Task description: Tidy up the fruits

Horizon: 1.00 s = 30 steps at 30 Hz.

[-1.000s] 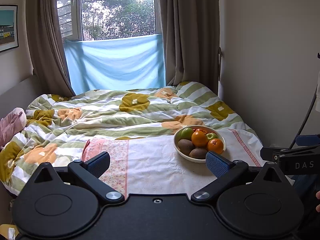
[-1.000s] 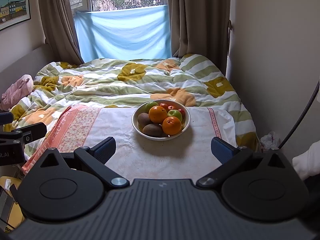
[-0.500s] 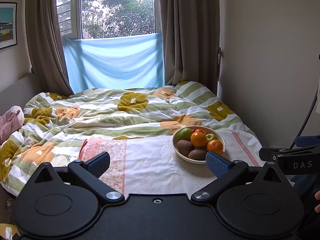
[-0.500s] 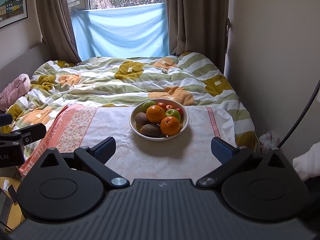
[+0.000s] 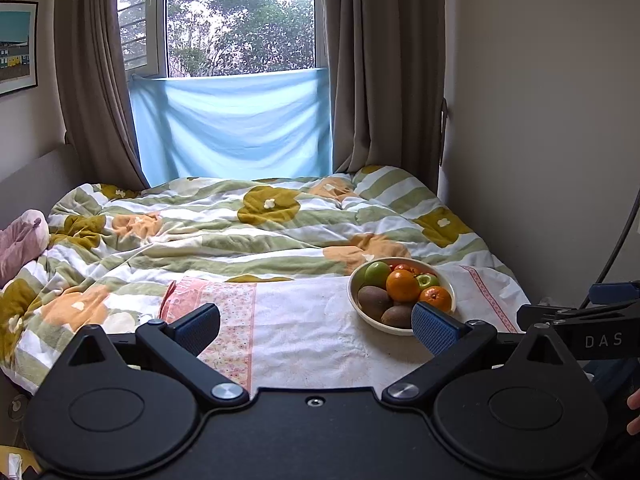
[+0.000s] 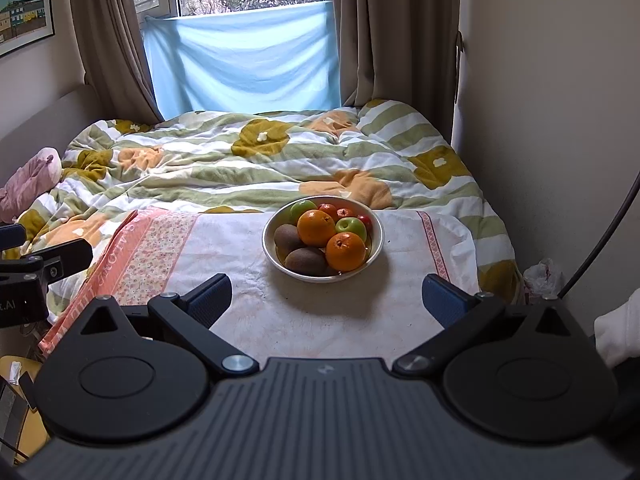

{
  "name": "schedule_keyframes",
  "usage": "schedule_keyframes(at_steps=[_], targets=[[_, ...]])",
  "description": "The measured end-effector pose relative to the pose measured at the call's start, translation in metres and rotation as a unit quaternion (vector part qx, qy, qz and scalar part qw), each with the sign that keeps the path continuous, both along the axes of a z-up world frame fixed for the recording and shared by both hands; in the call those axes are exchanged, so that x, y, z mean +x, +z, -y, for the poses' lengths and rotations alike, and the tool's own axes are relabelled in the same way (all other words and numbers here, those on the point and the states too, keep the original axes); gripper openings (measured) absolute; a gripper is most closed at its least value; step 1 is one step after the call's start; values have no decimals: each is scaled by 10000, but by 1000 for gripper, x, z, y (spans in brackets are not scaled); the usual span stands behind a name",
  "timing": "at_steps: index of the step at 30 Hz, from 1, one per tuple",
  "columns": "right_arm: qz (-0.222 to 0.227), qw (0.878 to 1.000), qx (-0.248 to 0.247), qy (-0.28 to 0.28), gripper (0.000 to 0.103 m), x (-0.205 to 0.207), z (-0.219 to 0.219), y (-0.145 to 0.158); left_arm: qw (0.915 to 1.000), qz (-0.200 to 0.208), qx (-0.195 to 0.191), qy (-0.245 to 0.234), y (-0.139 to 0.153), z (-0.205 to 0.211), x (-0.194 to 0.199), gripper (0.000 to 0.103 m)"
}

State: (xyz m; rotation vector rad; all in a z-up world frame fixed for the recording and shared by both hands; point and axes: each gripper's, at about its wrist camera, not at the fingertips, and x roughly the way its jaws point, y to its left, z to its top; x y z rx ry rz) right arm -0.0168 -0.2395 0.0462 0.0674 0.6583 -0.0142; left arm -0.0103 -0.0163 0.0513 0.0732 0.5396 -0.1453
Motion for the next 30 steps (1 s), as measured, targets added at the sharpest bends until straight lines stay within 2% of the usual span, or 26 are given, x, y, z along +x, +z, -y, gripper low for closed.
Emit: schedule_keyframes(at_steps=[16,23,30], targets=[[5,10000,-6,13,103,2,-2,-1,10000,-33,-89,21,-1,-2,2,103],[7,10000,-7,4,103,3,-2,-1,9999,110,-28,83,2,-1,0,103],[-13,10000,-15,34,103,7,-1,-2,9998,143,-123,103,3,-5,5,103]])
